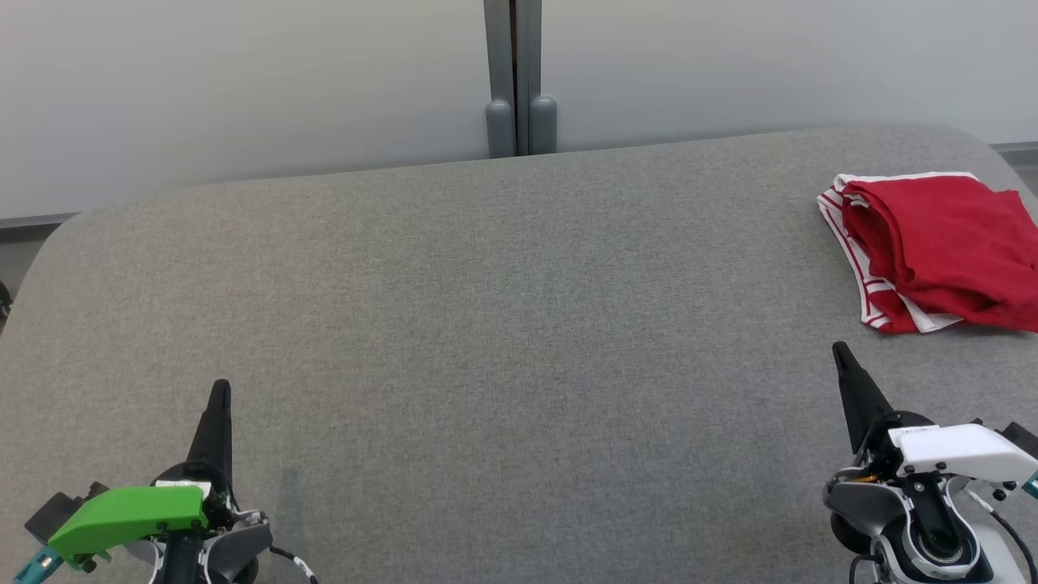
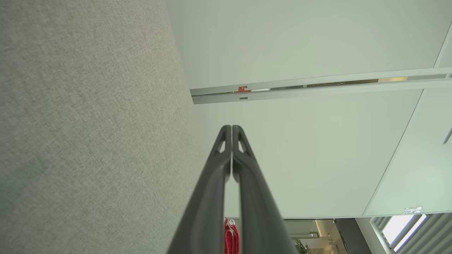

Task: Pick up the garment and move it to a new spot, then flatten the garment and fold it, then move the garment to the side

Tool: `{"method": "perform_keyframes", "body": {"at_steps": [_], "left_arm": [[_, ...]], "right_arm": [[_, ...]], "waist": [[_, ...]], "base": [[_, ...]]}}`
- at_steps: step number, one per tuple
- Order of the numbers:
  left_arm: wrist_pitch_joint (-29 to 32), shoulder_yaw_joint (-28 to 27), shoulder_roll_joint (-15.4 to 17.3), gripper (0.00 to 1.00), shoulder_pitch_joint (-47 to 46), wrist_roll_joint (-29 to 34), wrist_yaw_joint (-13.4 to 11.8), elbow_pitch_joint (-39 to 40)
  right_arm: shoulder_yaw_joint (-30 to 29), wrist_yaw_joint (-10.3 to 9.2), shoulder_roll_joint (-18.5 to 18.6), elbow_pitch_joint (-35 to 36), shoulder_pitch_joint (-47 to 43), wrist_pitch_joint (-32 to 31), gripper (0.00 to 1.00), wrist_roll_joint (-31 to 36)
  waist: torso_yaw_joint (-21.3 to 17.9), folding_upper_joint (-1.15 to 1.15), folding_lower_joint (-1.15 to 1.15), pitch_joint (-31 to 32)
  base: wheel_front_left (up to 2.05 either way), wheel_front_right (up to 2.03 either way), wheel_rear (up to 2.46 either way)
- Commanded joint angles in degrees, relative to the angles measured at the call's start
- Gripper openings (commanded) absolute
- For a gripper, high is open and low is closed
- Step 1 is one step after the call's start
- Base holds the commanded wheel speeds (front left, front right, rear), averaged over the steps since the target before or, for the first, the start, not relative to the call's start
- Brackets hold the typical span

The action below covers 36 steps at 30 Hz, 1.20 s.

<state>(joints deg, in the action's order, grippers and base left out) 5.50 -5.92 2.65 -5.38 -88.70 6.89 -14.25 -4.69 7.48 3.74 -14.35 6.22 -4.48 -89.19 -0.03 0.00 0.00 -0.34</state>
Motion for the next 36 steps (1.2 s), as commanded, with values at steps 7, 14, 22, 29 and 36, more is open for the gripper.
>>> {"method": "perform_keyframes", "body": {"at_steps": [7,14,22,29,36], "left_arm": [[1.0,-0.7,0.4,0.00,-1.2,-3.1,0.8,0.3],[1.3,-0.8,0.4,0.00,-1.2,-3.8,0.8,0.3],[1.3,-0.8,0.4,0.00,-1.2,-3.8,0.8,0.3],[1.3,-0.8,0.4,0.00,-1.2,-3.8,0.8,0.3],[1.3,-0.8,0.4,0.00,-1.2,-3.8,0.8,0.3]], "right_arm": [[-0.7,0.02,0.0,0.5,-0.2,-1.1,0.00,-3.4],[-1.0,0.02,-0.1,0.6,-0.3,-1.4,0.00,-4.1],[-1.1,0.02,-0.2,0.5,-0.2,-1.5,0.00,-4.0],[-1.2,0.02,-0.2,0.5,-0.2,-1.5,0.00,-3.8],[-1.2,0.02,-0.3,0.5,-0.2,-1.6,0.00,-3.7]], "waist": [[0.0,0.00,0.00,0.1],[0.0,0.00,0.00,0.2],[0.0,0.00,0.00,0.2],[0.0,0.00,0.00,0.2],[0.0,0.00,0.00,0.2]], "base": [[0.00,0.00,0.00],[0.00,0.00,0.00],[0.00,0.00,0.00],[0.00,0.00,0.00],[0.00,0.00,0.00]]}}
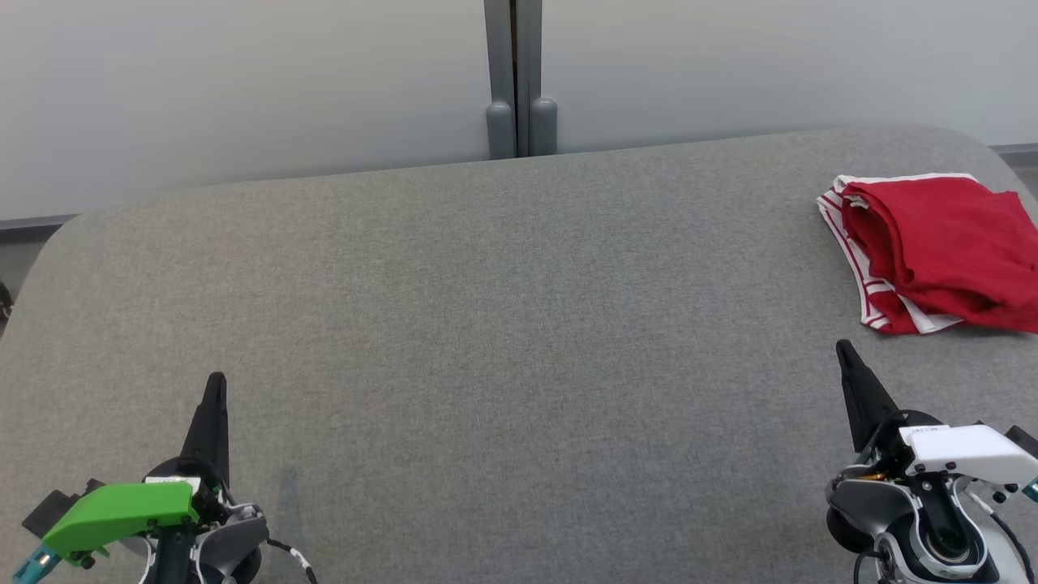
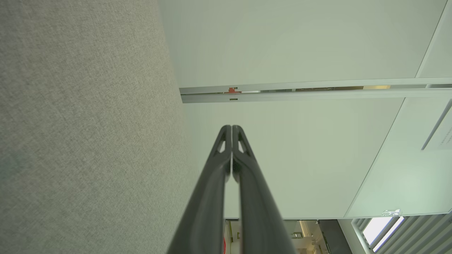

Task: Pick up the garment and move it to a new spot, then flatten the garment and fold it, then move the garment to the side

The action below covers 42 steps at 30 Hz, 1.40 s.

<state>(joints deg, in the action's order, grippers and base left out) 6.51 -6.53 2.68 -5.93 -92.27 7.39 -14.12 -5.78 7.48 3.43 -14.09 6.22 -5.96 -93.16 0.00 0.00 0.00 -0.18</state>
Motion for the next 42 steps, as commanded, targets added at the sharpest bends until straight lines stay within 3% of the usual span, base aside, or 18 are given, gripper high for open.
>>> {"method": "perform_keyframes", "body": {"at_steps": [1,42], "left_arm": [[0.3,-0.1,0.4,0.00,-0.6,-0.3,0.3,0.1],[0.2,-0.1,0.4,0.00,-0.6,-0.3,0.3,0.1]], "right_arm": [[-0.1,0.02,0.0,0.3,-0.2,-0.1,0.00,0.2],[-0.5,0.02,-0.2,0.2,-0.1,-0.4,0.00,0.6]], "waist": [[0.0,0.00,0.00,0.0],[0.0,0.00,0.00,0.0]], "base": [[0.00,0.00,0.00],[0.00,0.00,0.00]]}}
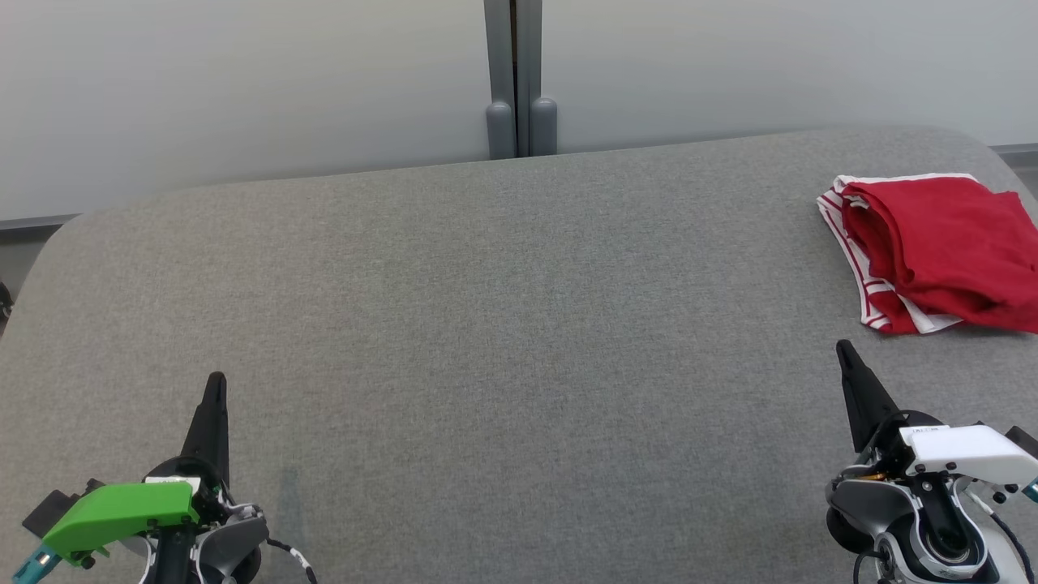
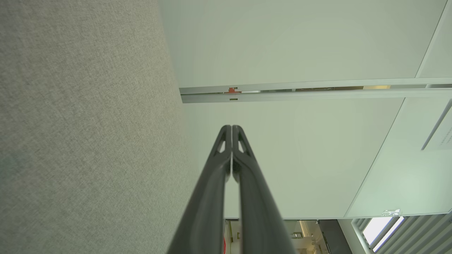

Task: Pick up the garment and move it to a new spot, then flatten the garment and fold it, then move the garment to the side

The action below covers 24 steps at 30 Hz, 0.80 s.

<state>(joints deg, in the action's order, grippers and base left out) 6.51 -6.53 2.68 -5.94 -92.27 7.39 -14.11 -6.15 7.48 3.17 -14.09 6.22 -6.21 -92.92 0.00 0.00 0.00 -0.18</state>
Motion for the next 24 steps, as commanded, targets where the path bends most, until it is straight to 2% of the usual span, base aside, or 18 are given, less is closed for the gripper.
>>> {"method": "perform_keyframes", "body": {"at_steps": [1,24], "left_arm": [[0.2,-0.1,0.4,0.00,-0.6,-0.3,0.3,0.1],[0.2,-0.1,0.4,0.00,-0.6,-0.3,0.3,0.1]], "right_arm": [[-0.1,0.02,0.1,0.2,-0.1,-0.2,0.00,0.3],[-0.3,0.02,0.0,0.2,-0.1,-0.3,0.00,0.4]], "waist": [[0.0,0.00,0.00,0.0],[0.0,0.00,0.00,0.0]], "base": [[0.00,0.00,0.00],[0.00,0.00,0.00]]}}
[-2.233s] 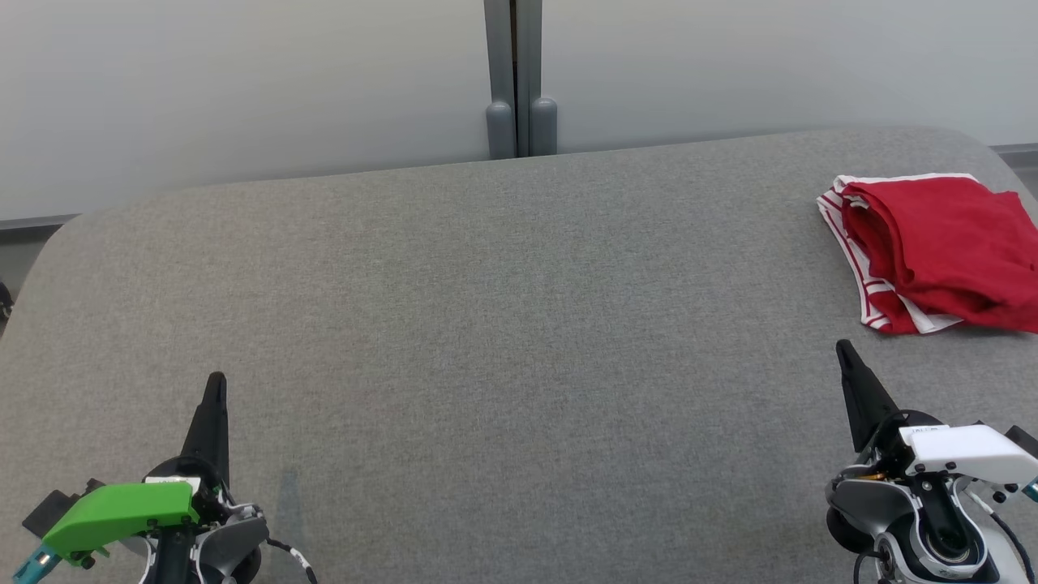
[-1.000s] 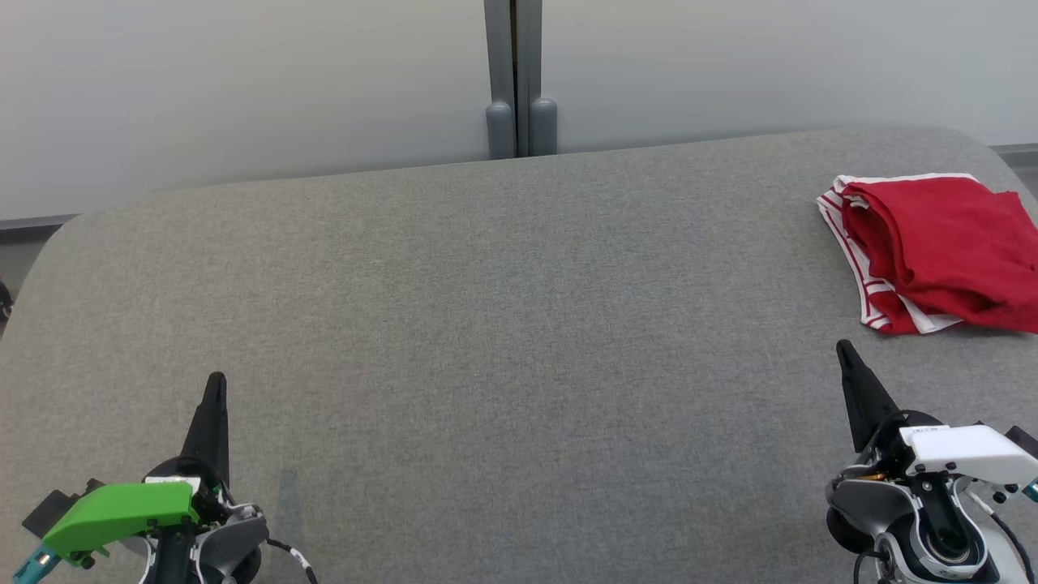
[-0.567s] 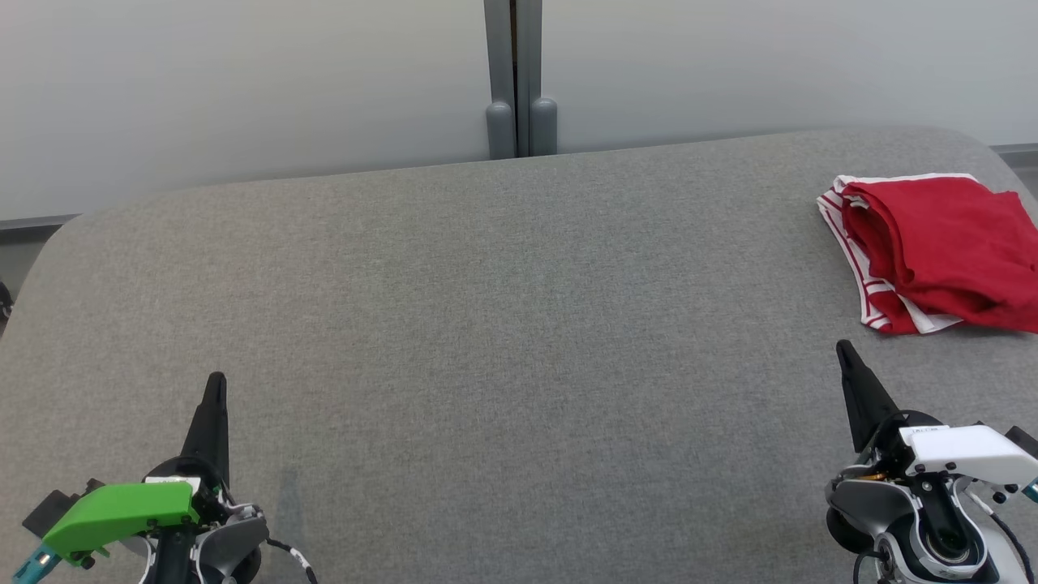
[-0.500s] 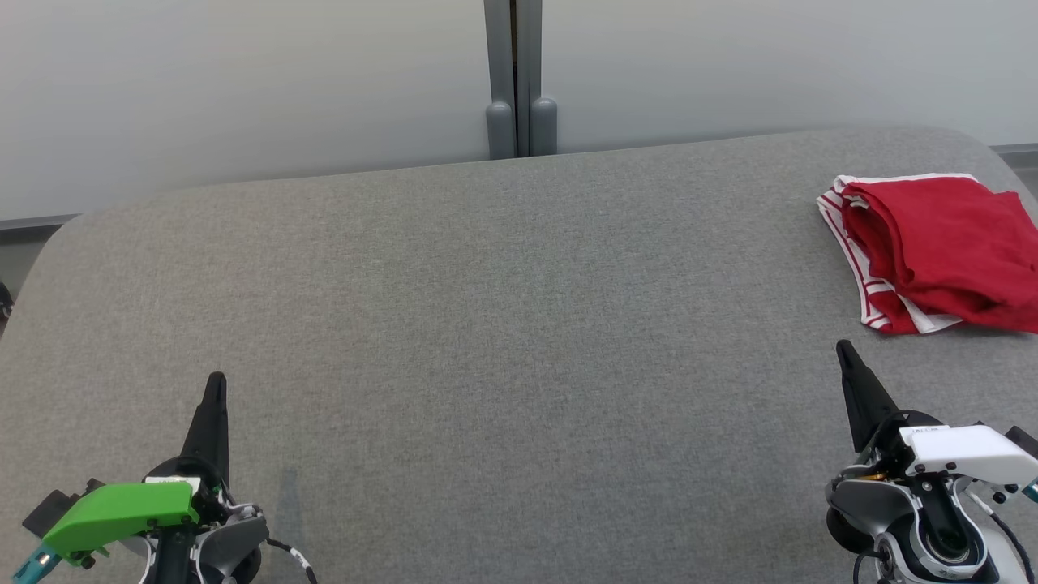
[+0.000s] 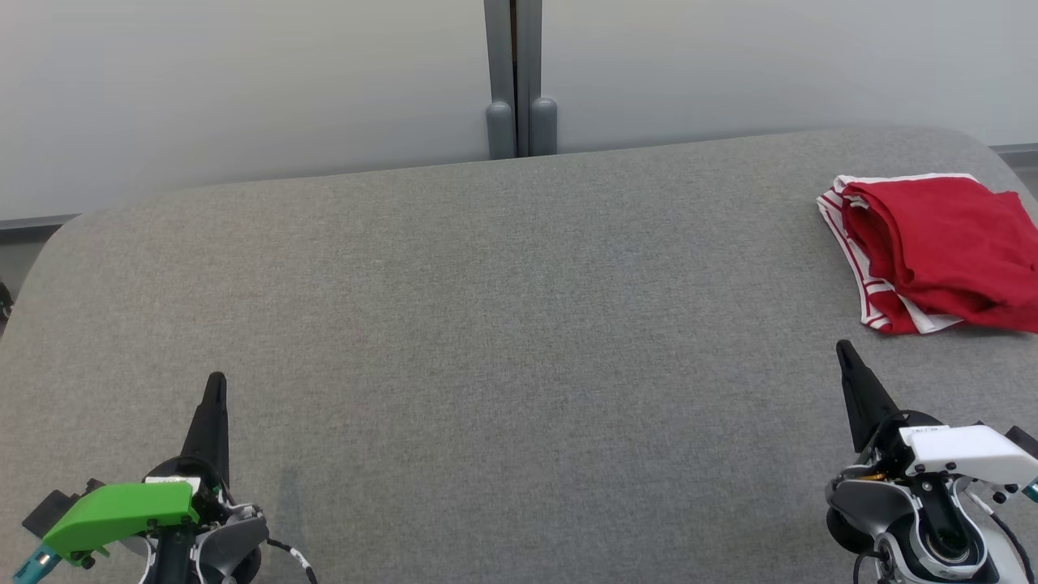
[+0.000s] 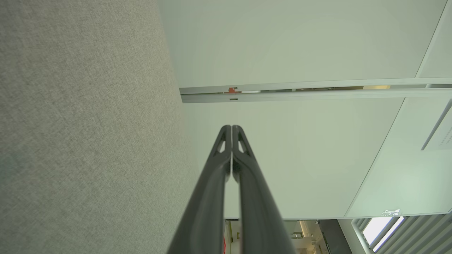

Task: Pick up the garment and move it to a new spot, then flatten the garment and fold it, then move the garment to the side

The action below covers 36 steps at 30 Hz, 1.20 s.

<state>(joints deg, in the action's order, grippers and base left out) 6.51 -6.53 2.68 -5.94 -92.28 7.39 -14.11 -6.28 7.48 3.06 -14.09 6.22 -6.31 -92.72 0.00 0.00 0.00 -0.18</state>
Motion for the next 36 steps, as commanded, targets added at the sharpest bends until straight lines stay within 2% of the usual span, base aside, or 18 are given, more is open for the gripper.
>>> {"method": "perform_keyframes", "body": {"at_steps": [1,36], "left_arm": [[0.2,-0.1,0.4,0.00,-0.6,-0.3,0.3,0.1],[0.2,-0.1,0.4,0.00,-0.6,-0.3,0.3,0.1]], "right_arm": [[-0.1,0.02,0.1,0.2,-0.1,-0.2,0.00,0.2],[-0.3,0.02,0.0,0.2,-0.1,-0.3,0.00,0.3]], "waist": [[0.0,0.00,0.00,0.0],[0.0,0.00,0.00,0.0]], "base": [[0.00,0.00,0.00],[0.00,0.00,0.00]]}}
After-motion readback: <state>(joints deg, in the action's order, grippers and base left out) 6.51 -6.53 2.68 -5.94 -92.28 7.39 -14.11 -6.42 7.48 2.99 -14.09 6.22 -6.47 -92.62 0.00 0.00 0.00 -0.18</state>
